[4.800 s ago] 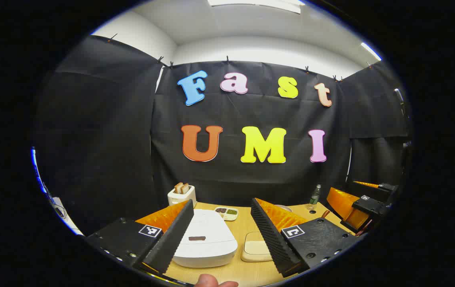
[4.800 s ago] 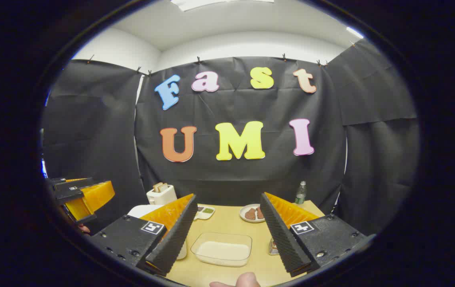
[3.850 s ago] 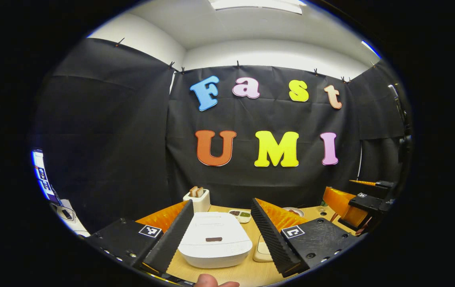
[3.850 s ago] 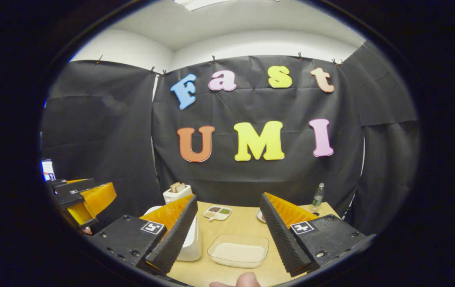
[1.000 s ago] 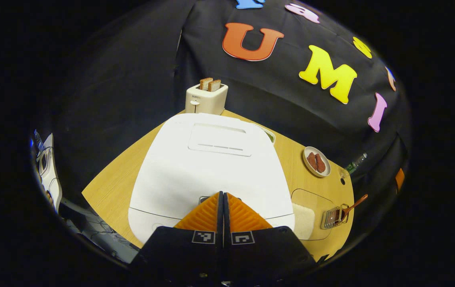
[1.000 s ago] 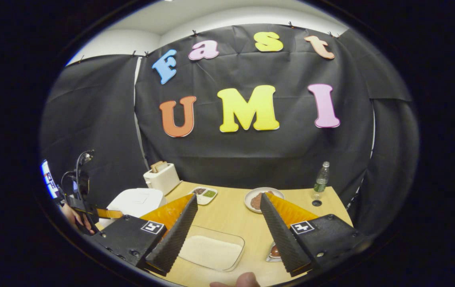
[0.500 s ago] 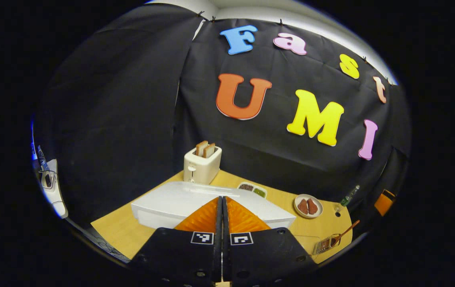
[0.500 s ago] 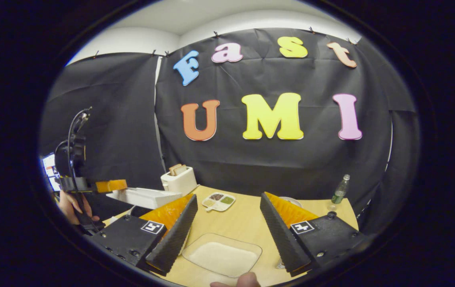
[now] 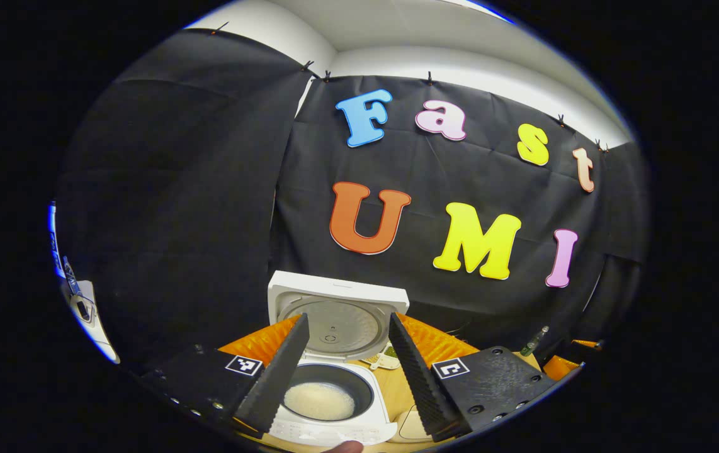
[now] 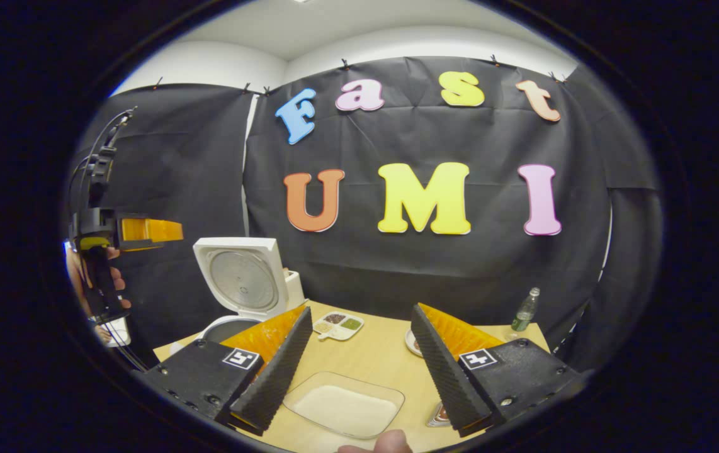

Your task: Close the left gripper, press the button to open the rice cooker; take a wooden spoon from the chopstick holder with the right hand, scoop a spoonful of rice and pour it into the rice cooker, then put the wooden spoon back into the chopstick holder.

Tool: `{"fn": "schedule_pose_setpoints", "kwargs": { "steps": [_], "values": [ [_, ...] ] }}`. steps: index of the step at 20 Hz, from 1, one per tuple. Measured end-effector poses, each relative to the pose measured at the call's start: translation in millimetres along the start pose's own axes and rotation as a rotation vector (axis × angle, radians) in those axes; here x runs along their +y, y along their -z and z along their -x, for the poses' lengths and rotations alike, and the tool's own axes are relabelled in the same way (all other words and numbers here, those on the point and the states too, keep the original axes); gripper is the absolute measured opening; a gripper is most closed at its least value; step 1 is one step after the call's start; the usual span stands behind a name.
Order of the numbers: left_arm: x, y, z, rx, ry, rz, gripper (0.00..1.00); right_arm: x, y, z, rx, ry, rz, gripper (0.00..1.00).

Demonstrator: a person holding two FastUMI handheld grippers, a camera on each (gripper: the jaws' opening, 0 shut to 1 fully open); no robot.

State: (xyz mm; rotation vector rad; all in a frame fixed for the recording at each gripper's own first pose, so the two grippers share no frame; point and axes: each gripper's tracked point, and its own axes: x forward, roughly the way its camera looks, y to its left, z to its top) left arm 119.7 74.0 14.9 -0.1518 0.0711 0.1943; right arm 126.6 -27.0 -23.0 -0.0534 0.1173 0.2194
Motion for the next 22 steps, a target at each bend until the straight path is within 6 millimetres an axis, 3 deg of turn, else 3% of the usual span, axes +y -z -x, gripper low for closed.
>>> {"fn": "schedule_pose_setpoints", "kwargs": {
  "steps": [3, 8, 12, 18, 22],
  "values": [
    [2, 4, 21, -0.027, -0.021, -0.022, 0.95, -26, 10, 17, 0.012, 0.056, -0.01, 0.99],
    [-3, 10, 41, -0.035, -0.005, -0.048, 0.94, -75, 32, 47, 0.051, 0.161, 0.005, 0.99],
    [-12, 23, 50, -0.026, 0.021, -0.091, 0.94, -99, 52, 60, 0.081, 0.219, -0.016, 0.99],
    [-40, 49, 66, 0.01, 0.091, -0.114, 0.94, -140, 104, 69, 0.179, 0.315, -0.112, 0.99],
    [-59, 58, 68, 0.039, 0.127, -0.125, 0.94, -167, 152, 54, 0.264, 0.331, -0.211, 1.0]
  ]
}}
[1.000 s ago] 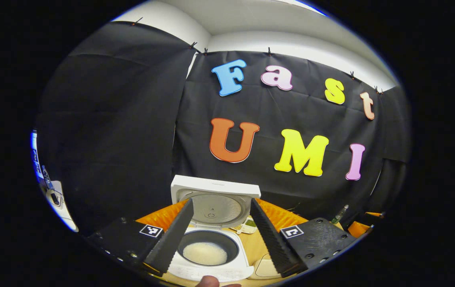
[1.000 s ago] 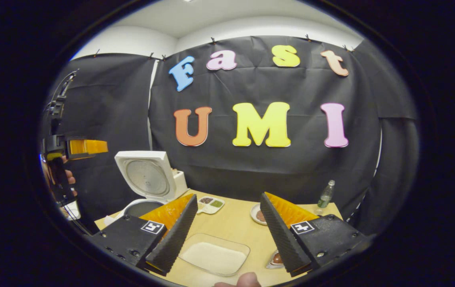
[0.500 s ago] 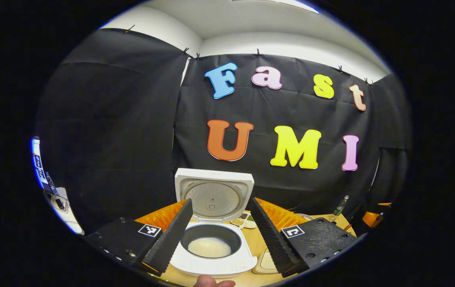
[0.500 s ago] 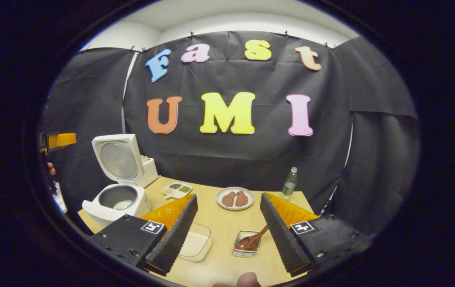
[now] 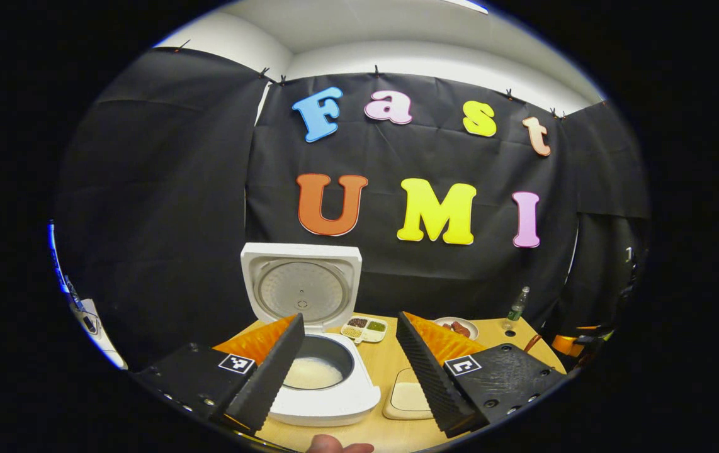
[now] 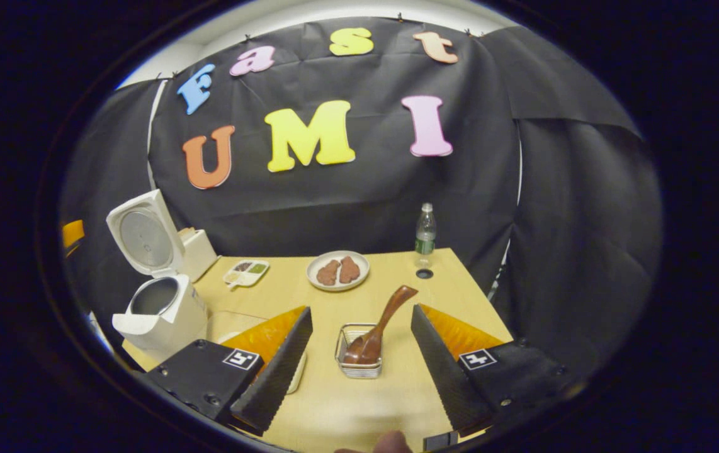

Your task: Close the left gripper, press the button to open the rice cooker; take a wooden spoon from the chopstick holder with the right hand, scoop a spoonful of rice and pour it into the rice cooker, then put the wooden spoon back into the chopstick holder.

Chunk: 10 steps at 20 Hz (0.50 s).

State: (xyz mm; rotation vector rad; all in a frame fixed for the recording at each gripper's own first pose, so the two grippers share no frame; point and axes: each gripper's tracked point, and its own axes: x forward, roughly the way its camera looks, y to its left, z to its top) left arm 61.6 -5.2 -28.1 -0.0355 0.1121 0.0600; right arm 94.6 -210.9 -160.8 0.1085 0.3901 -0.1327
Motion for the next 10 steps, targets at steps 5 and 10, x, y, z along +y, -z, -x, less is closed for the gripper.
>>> {"fn": "schedule_pose_setpoints", "kwargs": {
  "steps": [5, 10],
  "values": [
    [-9, 2, -5, 0.038, -0.013, -0.022, 0.94, -27, 31, -71, 0.119, -0.018, -0.139, 0.97],
    [-13, 7, -18, 0.072, -0.075, -0.022, 0.94, -37, 45, -131, 0.197, -0.072, -0.168, 0.92]
  ]
}}
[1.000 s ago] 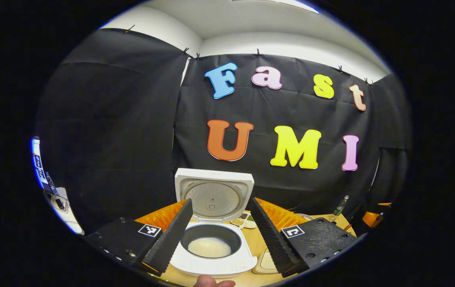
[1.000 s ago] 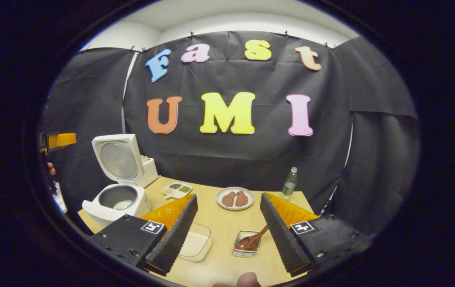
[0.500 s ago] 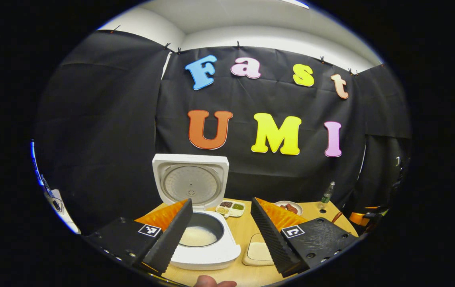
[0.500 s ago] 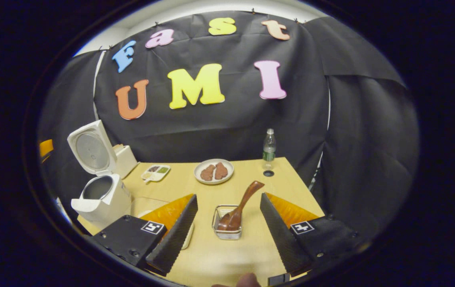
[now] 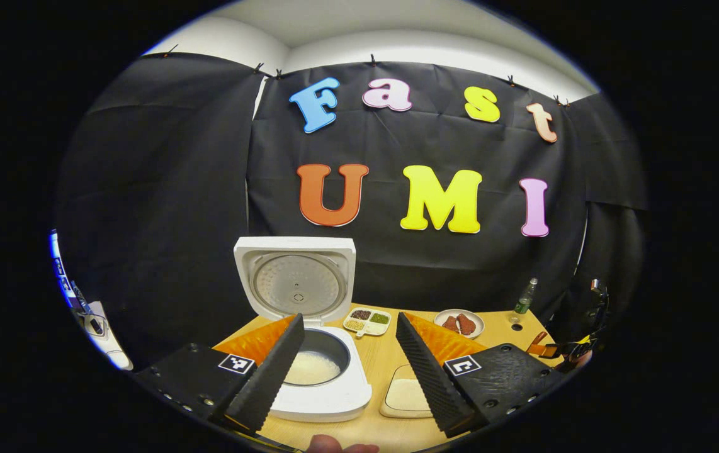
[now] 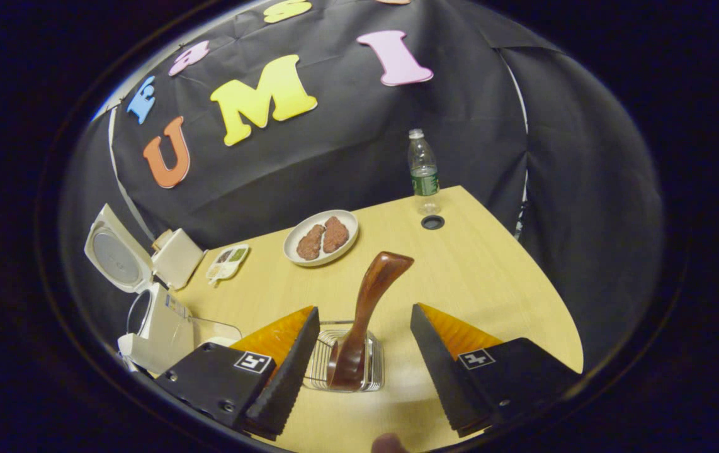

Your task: Close the left gripper, press the button to open the rice cooker; take a wooden spoon from the chopstick holder with the right hand, scoop a spoonful of rice and pour it into the rice cooker, then put the wooden spoon back into the chopstick holder.

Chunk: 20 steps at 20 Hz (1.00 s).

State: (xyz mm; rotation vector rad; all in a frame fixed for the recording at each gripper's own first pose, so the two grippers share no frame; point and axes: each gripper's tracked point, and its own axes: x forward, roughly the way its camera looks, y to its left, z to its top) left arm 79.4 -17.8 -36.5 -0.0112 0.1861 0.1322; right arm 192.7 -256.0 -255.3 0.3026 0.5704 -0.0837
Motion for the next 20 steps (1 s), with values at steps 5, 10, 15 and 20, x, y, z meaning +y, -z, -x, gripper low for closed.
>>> {"fn": "schedule_pose_setpoints", "kwargs": {
  "steps": [5, 10, 15, 20],
  "values": [
    [-7, 7, -18, 0.038, -0.065, 0.024, 0.94, -6, 6, -44, 0.079, -0.054, -0.055, 0.72],
    [0, 17, -17, 0.06, -0.123, 0.026, 0.94, 3, 0, -51, 0.104, -0.093, -0.059, 0.39],
    [13, 19, -10, 0.047, -0.118, 0.023, 0.94, 17, 1, -27, 0.098, -0.077, -0.07, 0.22],
    [37, 26, 2, 0.02, -0.097, -0.009, 0.94, 31, -7, 4, 0.053, -0.003, -0.013, 0.17]
  ]
}}
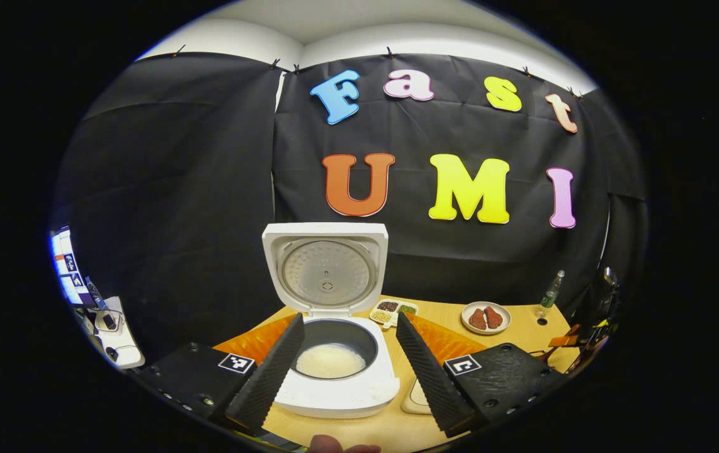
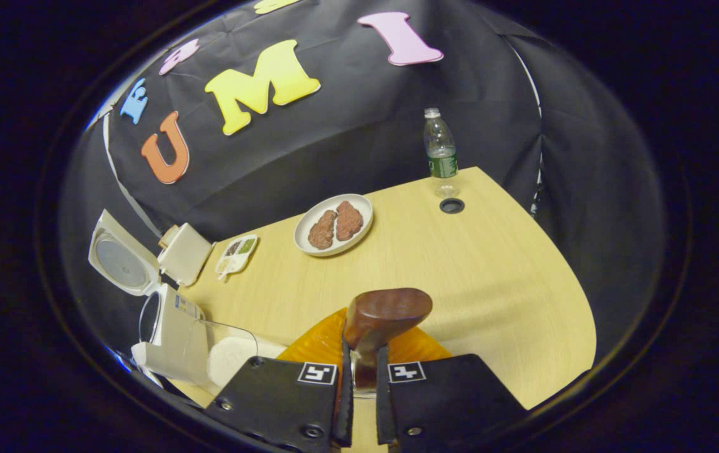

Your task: Close the left gripper, press the button to open the rice cooker; take a wooden spoon from the chopstick holder with the right hand, scoop a spoonful of rice and pour it into the rice cooker, then put the wooden spoon back into the chopstick holder.

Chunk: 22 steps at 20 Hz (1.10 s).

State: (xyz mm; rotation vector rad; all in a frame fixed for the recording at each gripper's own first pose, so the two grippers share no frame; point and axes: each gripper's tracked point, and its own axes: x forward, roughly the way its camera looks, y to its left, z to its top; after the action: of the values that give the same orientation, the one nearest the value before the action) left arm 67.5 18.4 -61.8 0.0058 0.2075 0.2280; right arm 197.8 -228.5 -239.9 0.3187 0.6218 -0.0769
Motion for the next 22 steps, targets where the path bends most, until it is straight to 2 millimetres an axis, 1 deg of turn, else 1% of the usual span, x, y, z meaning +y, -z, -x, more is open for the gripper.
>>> {"fn": "schedule_pose_setpoints", "kwargs": {
  "steps": [1, 2, 3, 4, 6, 8, 10, 12, 13, 14, 16, 18, 20, 21, 22],
  "values": [
    [3, 2, 4, -0.002, 0.014, 0.009, 0.94, 5, -7, 8, -0.03, 0.015, 0.031, 0.17],
    [6, 3, 9, -0.005, 0.025, 0.02, 0.94, 11, -16, 16, -0.061, 0.031, 0.072, 0.13],
    [9, 3, 12, -0.013, 0.035, 0.023, 0.94, 18, -23, 24, -0.087, 0.054, 0.129, 0.13],
    [14, 4, 14, -0.024, 0.042, 0.014, 0.94, 29, -32, 34, -0.117, 0.065, 0.177, 0.12],
    [28, 2, 19, -0.049, 0.04, -0.012, 0.94, 60, -47, 54, -0.172, 0.058, 0.261, 0.12],
    [37, 0, 22, -0.067, 0.05, -0.016, 0.94, 97, -49, 71, -0.199, 0.027, 0.317, 0.12],
    [47, -6, 25, -0.095, 0.054, -0.028, 0.94, 134, -46, 84, -0.214, -0.022, 0.36, 0.13],
    [60, -10, 31, -0.115, 0.051, -0.034, 0.94, 171, -34, 90, -0.205, -0.083, 0.386, 0.11],
    [66, -11, 34, -0.12, 0.049, -0.033, 0.94, 186, -27, 88, -0.202, -0.105, 0.395, 0.1],
    [71, -11, 37, -0.122, 0.046, -0.032, 0.94, 197, -20, 85, -0.201, -0.113, 0.408, 0.09],
    [82, -9, 43, -0.119, 0.039, -0.029, 0.94, 211, -1, 74, -0.183, -0.119, 0.421, 0.09],
    [92, -7, 48, -0.11, 0.033, -0.026, 0.94, 219, 23, 61, -0.153, -0.114, 0.432, 0.09],
    [101, -7, 50, -0.104, 0.026, -0.025, 0.94, 212, 45, 47, -0.127, -0.07, 0.468, 0.09],
    [105, -7, 52, -0.098, 0.025, -0.022, 0.94, 206, 55, 41, -0.115, -0.035, 0.495, 0.11],
    [109, -6, 52, -0.092, 0.022, -0.018, 0.94, 203, 63, 35, -0.113, -0.005, 0.513, 0.09]
  ]
}}
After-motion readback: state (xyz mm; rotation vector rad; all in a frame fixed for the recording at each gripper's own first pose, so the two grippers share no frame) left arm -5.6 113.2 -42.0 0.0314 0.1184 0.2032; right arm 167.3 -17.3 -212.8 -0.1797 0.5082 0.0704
